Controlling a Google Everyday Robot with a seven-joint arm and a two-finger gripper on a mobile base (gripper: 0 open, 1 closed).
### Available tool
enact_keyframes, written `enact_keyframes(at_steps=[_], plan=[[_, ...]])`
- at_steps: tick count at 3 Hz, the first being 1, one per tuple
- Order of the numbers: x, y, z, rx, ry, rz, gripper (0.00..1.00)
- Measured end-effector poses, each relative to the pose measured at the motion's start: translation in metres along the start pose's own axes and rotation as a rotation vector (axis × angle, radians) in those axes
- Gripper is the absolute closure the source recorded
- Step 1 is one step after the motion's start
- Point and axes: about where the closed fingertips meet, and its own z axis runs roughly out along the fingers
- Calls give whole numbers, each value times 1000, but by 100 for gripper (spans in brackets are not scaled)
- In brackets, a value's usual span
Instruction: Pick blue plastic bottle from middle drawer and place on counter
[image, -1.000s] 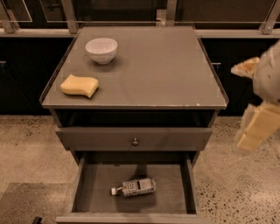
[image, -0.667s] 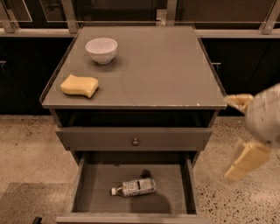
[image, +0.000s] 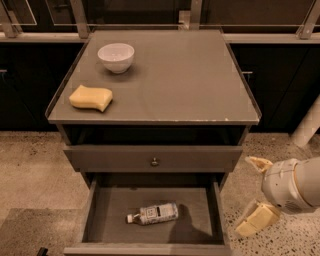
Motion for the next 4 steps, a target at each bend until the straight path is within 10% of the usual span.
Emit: enact_keyframes(at_steps=[1, 4], plan=[[5, 12, 12, -25, -10, -21, 0], [87, 50, 216, -152, -148, 200, 0]])
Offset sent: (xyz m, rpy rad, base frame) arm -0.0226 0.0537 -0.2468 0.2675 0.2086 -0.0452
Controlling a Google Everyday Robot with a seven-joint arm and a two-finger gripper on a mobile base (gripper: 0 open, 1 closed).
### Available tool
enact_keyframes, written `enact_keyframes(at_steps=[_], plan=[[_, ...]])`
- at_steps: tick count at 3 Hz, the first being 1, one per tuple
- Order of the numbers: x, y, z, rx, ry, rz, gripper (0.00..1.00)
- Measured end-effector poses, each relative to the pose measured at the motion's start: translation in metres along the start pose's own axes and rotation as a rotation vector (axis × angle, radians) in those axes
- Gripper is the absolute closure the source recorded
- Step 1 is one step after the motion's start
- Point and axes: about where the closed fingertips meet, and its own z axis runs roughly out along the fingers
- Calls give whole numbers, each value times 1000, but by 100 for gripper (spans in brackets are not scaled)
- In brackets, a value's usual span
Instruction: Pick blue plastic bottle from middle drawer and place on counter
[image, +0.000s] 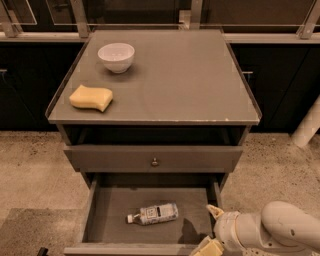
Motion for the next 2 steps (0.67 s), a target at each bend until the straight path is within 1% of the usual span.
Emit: enact_keyframes(at_steps=[1, 2], plan=[[6, -1, 10, -3, -6, 16, 0], [4, -11, 22, -5, -47, 1, 0]])
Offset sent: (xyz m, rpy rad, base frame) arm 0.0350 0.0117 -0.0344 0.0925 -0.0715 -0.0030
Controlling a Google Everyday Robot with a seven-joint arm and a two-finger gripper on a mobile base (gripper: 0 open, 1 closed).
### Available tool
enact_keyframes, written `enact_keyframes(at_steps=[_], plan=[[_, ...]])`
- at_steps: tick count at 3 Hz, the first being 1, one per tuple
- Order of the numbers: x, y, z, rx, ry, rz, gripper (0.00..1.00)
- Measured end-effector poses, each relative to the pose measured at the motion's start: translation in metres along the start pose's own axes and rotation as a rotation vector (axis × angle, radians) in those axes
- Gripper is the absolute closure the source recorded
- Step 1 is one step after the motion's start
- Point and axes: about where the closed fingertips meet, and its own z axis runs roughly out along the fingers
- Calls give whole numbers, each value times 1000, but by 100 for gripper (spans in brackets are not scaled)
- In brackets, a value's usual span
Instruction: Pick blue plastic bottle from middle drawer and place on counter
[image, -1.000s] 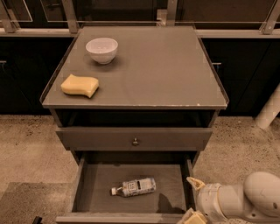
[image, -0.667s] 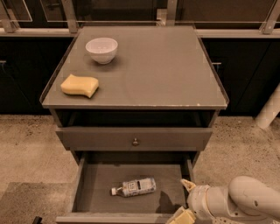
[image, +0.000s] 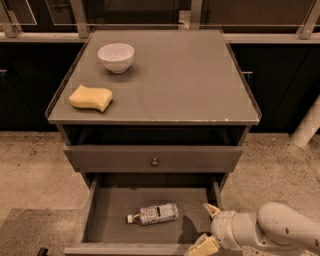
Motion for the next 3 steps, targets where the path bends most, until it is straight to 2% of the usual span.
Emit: enact_keyframes(at_steps=[1, 2, 3], plan=[[-21, -18, 37, -25, -82, -55, 0], [-38, -28, 76, -57, -145, -89, 0], [-36, -28, 80, -62, -150, -83, 0]])
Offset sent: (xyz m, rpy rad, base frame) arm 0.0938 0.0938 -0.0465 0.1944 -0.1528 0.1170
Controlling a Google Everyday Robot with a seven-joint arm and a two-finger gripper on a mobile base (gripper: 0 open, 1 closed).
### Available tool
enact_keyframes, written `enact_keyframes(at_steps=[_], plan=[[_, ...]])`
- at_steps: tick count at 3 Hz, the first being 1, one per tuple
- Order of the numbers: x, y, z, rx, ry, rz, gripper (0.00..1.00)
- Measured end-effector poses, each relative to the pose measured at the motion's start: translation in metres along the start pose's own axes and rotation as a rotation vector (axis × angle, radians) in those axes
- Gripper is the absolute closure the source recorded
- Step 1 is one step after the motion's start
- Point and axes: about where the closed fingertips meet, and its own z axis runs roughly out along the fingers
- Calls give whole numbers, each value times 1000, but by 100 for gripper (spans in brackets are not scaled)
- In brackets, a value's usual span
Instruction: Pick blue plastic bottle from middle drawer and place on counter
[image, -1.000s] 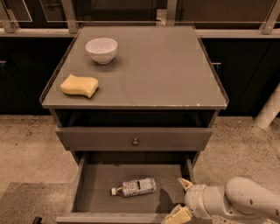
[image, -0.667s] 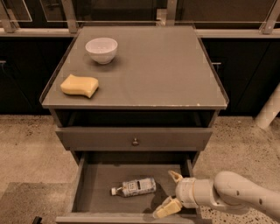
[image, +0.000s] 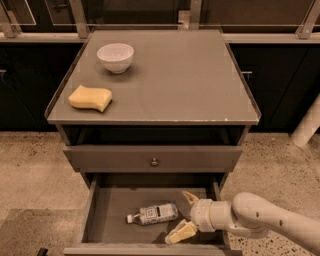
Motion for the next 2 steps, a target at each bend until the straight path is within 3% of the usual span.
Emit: enact_keyframes(at_steps=[1, 2], plan=[[5, -2, -2, 16, 11, -16, 0], [9, -11, 19, -21, 3, -63, 0]])
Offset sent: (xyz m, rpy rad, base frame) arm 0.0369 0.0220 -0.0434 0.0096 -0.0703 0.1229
